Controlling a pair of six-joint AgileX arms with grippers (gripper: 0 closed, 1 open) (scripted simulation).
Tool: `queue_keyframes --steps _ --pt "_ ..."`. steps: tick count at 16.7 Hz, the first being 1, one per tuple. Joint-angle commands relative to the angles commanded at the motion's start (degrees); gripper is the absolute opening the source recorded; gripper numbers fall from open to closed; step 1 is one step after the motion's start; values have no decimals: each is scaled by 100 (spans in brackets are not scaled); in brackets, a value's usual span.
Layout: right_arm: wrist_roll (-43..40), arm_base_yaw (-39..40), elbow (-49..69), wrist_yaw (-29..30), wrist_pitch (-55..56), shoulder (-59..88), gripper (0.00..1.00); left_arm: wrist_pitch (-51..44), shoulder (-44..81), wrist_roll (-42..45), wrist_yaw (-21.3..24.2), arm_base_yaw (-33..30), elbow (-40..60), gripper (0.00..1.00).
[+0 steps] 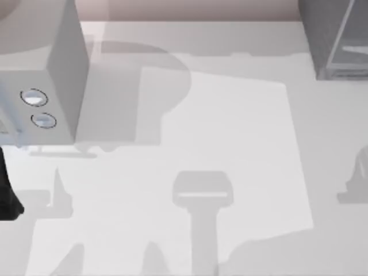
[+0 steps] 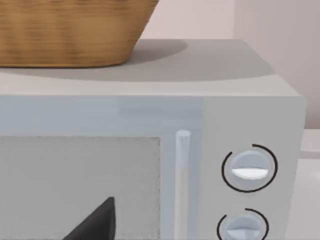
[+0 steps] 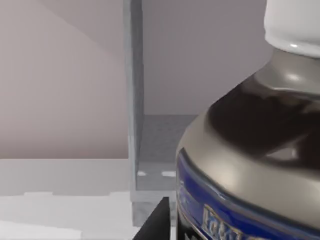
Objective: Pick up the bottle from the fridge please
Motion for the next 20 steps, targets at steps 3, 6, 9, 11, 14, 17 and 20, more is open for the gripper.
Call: queue_keyframes --steps 3,6,9,11,14,17,20 --pt "-20 152 -453 122 -508 -844 0 0 0 0 0 0 0 100" --pt "-30 211 -618 169 -694 -1139 0 0 0 0 0 0 0 100" --pt "-30 211 -618 169 -694 -1139 0 0 0 0 0 0 0 100" --pt "-19 203 -608 171 -674 -1104 0 0 0 0 0 0 0 100" --pt "-27 562 -589 536 -293 -730 0 0 0 0 0 0 0 100" --pt "-35 1307 -556 1304 616 171 0 0 0 0 0 0 0 100" --pt "-30 2249 -545 2264 1814 1449 0 0 0 0 0 0 0 100"
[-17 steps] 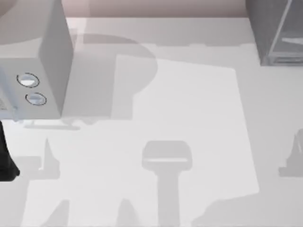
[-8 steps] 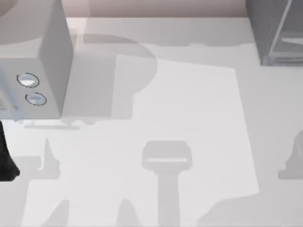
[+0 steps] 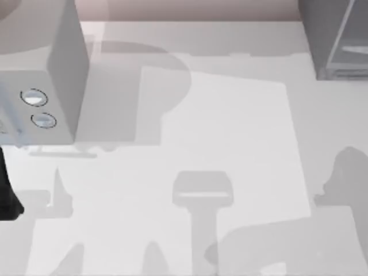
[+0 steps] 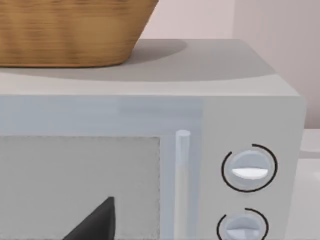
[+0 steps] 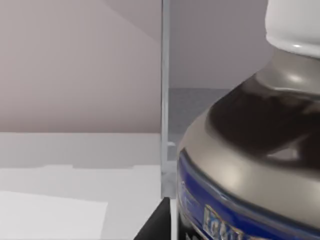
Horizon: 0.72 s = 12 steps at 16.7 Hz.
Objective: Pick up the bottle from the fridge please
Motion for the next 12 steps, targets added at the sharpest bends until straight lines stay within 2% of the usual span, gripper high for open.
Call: queue_keyframes --steps 7,10,12 --pt "29 2040 31 2040 2458 2611 0 0 0 0 0 0 0 100" --pt "31 2553 65 2552 3103 3238 0 0 0 0 0 0 0 100" --pt "31 2687 74 2685 3264 3392 0 0 0 0 0 0 0 100"
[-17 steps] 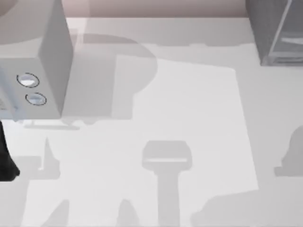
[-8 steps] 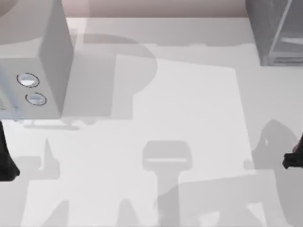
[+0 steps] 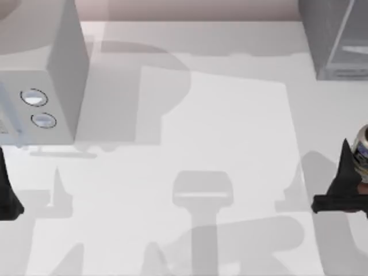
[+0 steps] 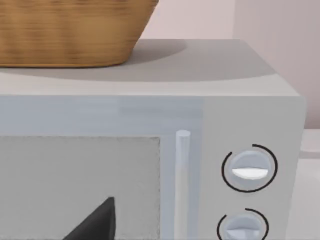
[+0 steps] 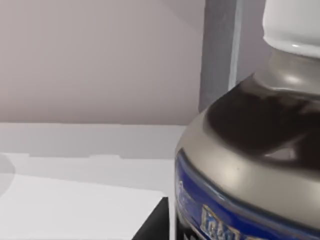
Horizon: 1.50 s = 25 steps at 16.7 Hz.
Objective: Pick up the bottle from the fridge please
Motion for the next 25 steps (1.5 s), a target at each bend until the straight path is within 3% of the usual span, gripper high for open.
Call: queue_keyframes --steps 7,18,25 --pt "8 -70 -7 -68 183 203 0 0 0 0 0 0 0 100" --pt "1 -1030 335 -966 3279 3632 0 0 0 0 0 0 0 100" --pt "0 -1213 391 -1150 3703 4077 0 0 0 0 0 0 0 100"
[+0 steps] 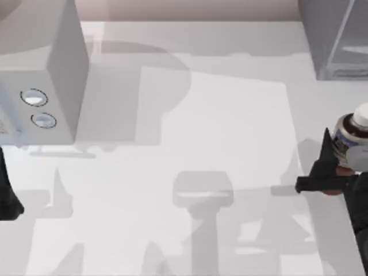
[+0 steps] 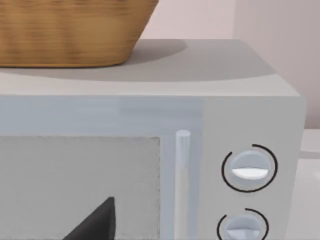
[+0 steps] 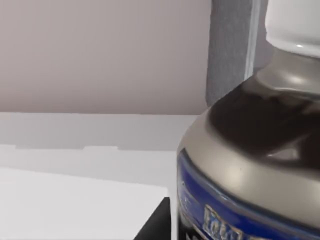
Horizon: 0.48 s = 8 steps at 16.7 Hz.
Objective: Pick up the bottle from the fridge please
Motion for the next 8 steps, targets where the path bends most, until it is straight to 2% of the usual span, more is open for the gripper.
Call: queue_keyframes --steps 8 --pt "0 0 0 0 0 0 60 0 0 0 0 0 0 100"
